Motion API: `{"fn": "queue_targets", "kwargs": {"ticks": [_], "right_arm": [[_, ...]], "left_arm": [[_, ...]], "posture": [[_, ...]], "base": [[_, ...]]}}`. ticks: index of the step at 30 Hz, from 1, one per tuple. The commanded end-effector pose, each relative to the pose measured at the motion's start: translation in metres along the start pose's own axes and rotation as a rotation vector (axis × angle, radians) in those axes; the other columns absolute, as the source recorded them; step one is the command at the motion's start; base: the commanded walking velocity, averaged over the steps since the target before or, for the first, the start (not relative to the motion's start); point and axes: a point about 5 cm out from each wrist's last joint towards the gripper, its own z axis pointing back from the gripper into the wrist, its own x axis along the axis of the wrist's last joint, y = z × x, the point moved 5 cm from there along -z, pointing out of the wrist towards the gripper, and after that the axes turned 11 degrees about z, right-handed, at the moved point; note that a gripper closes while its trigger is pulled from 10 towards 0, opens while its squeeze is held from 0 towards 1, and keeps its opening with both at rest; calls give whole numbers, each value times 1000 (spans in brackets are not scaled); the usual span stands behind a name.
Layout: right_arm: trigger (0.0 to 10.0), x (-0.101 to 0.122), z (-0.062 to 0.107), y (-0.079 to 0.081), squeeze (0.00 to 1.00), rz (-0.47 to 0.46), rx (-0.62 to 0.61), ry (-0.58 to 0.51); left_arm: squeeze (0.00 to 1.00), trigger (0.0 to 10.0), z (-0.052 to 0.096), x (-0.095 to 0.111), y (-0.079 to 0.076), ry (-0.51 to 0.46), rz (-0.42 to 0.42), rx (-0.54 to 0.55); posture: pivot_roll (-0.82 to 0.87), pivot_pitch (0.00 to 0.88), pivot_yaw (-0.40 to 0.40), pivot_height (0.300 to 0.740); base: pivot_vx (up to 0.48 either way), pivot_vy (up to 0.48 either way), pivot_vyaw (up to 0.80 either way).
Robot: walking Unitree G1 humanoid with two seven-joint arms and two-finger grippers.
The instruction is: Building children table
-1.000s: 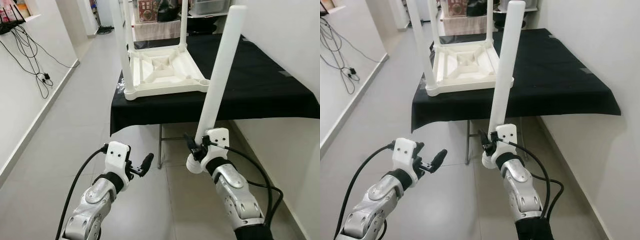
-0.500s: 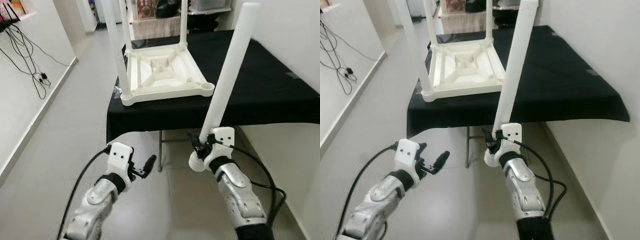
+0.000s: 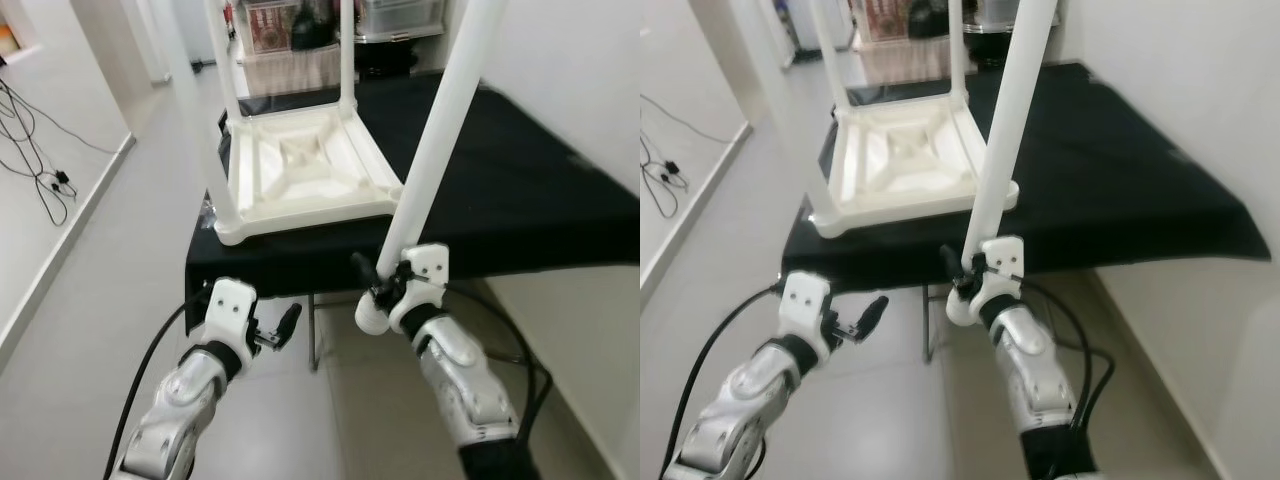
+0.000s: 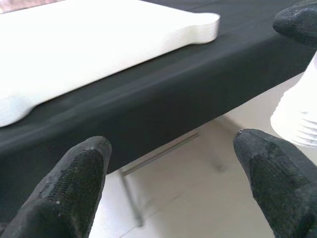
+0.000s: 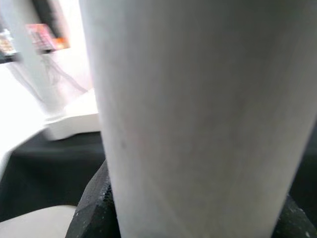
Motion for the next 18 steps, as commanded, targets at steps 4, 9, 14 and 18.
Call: {"fn": "queue_targets", "kwargs": {"ticks": [4,9,14,18], "right_arm": [[10000,24,-6,-6,0,8,4,-95],[10000,47,-13,-9,0,15,17,-162],[10000,60,-17,-7,0,28,33,-199],[10000,67,-20,-4,0,39,44,-224]], "left_arm": [[0,10000,2,2,3,1,-15,8],[0,10000,0,8,4,-17,-16,9],[0,10000,-2,9,2,-25,-13,2],[0,10000,-2,8,1,-23,-10,-3]], "posture": [[29,100,52,740],[29,92,47,740],[32,82,47,740],[32,76,48,740]], "base": [[298,0,0],[302,0,0],[307,0,0],[310,0,0]]}}
